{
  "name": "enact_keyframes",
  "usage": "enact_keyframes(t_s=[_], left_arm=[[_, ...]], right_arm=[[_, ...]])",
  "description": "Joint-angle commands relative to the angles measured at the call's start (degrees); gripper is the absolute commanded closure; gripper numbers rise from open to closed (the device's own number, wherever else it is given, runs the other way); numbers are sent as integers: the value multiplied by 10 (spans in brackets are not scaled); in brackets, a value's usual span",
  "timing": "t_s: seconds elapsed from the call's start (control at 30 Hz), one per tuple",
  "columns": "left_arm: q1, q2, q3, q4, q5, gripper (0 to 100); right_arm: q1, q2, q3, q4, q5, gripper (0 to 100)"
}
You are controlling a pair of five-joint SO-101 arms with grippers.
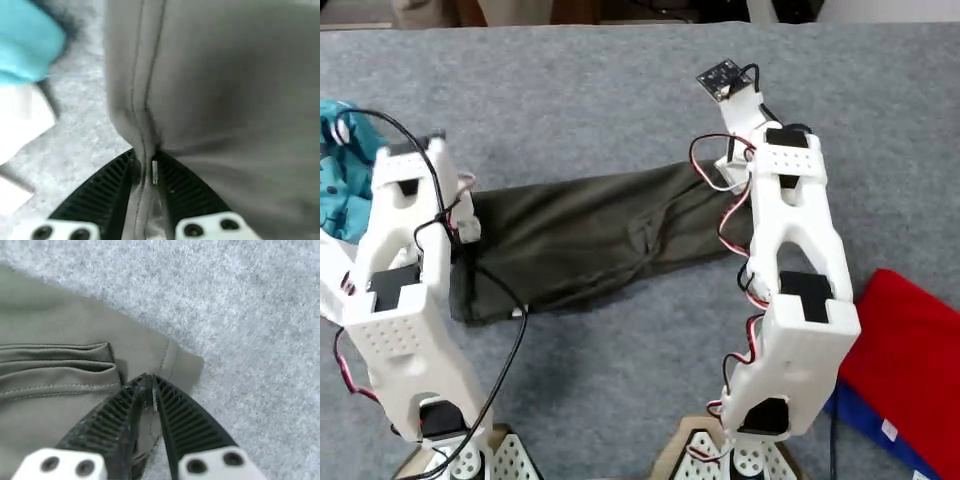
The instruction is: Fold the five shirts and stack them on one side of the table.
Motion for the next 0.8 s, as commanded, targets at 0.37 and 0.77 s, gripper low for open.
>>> enact_keyframes(t_s=[0.37,0.77], left_arm=[[121,-11,-289,175,-27,982],[369,32,-449,174,31,982]], right_arm=[[182,-41,-44,-123,-190,986],[305,-14,-65,-215,-192,986]])
